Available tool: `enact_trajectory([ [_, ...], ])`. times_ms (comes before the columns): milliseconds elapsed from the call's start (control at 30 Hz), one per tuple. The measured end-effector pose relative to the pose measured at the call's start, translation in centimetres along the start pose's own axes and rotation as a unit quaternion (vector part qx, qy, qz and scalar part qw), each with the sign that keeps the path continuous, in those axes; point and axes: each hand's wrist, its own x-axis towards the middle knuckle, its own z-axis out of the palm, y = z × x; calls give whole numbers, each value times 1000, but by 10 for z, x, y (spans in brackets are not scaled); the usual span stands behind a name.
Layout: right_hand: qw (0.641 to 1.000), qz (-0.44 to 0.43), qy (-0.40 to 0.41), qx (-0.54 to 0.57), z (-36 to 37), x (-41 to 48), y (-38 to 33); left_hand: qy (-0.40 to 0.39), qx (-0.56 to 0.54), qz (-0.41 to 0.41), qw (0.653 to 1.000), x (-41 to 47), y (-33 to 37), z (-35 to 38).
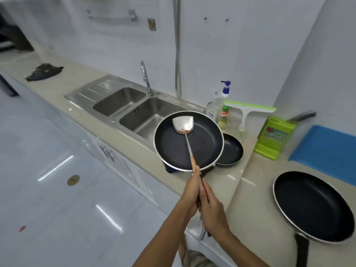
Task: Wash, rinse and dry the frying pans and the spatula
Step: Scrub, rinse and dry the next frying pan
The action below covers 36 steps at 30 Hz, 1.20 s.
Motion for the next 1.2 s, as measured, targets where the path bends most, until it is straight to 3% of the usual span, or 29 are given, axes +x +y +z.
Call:
enact_trajectory([
  [100, 1000, 6, -23, -6, 38, 37, -21, 30, -48, 32, 998, 26, 30, -38],
  [300, 998, 36, -42, 2, 117, 147, -57, 86, -58, -31, 994, 116, 97, -116],
  [533, 997, 63, -33, 2, 196, 260, -96, 90, -37, -91, 991, 204, 188, -181],
  [867, 995, 96, -3, -23, 270, 374, -119, 70, -30, -156, 985, 318, 249, -247],
  [1200, 985, 159, 55, -27, 341, 429, -139, 13, -50, -206, 977, 391, 277, -315],
])
